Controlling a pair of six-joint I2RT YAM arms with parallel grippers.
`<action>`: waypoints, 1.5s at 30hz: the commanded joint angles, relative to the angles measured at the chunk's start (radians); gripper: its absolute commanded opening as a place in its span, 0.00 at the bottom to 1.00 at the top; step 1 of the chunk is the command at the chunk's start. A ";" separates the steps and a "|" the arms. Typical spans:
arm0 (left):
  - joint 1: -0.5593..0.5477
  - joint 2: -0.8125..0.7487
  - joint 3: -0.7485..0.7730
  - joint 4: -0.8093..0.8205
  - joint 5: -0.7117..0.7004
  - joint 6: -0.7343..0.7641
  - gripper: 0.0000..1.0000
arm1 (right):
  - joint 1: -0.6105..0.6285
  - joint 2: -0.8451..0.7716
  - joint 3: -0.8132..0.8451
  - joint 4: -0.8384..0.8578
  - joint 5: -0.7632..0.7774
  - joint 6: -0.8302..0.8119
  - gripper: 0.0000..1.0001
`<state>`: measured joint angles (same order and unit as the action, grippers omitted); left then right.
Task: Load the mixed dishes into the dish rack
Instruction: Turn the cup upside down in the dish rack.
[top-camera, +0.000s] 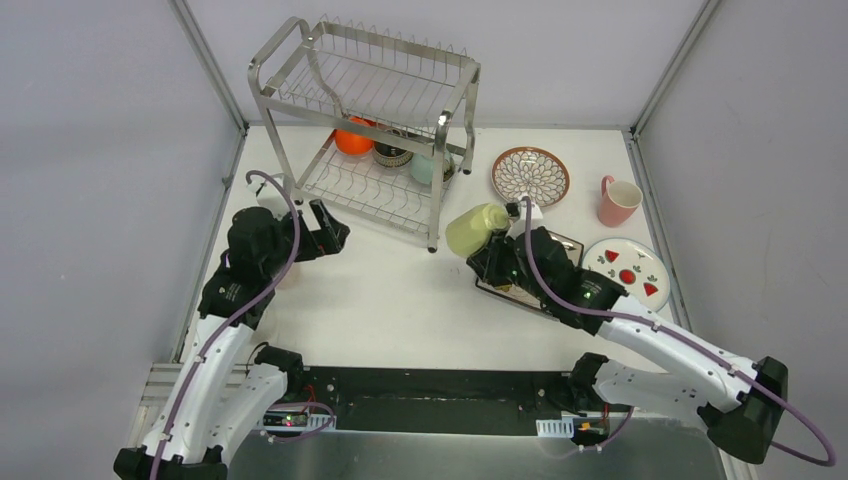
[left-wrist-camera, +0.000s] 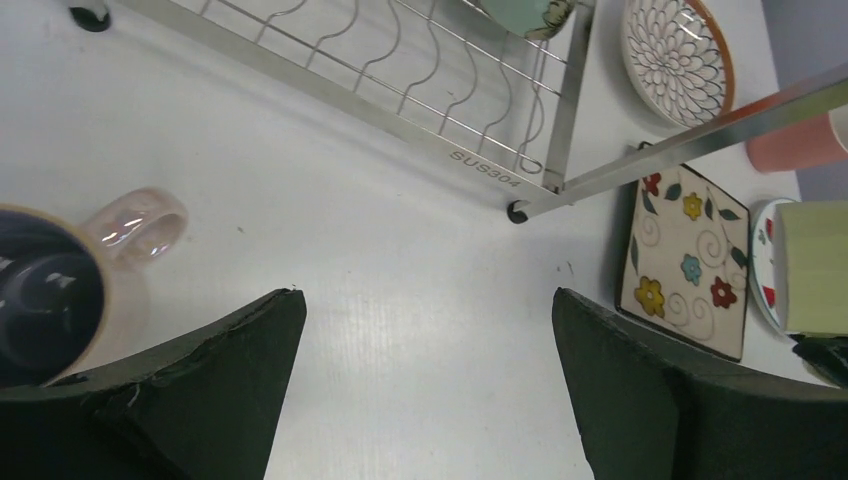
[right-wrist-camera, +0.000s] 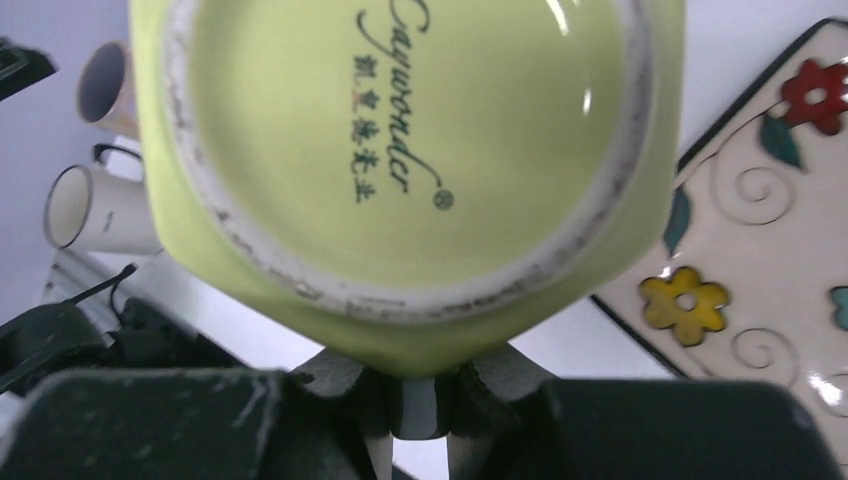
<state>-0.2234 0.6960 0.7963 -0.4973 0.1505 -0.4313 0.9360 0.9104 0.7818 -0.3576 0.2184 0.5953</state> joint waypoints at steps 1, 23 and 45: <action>-0.005 -0.025 0.049 -0.077 -0.171 0.028 0.99 | -0.076 0.021 0.084 0.101 0.027 -0.128 0.00; -0.014 -0.124 0.030 -0.088 -0.073 0.181 0.99 | -0.365 0.392 0.149 0.492 -0.259 -0.387 0.00; -0.024 -0.156 0.030 -0.097 -0.099 0.190 0.98 | -0.373 0.790 0.431 0.541 -0.316 -0.347 0.00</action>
<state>-0.2371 0.5484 0.8257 -0.6064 0.0578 -0.2607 0.5625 1.6932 1.1000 0.0326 -0.0788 0.2256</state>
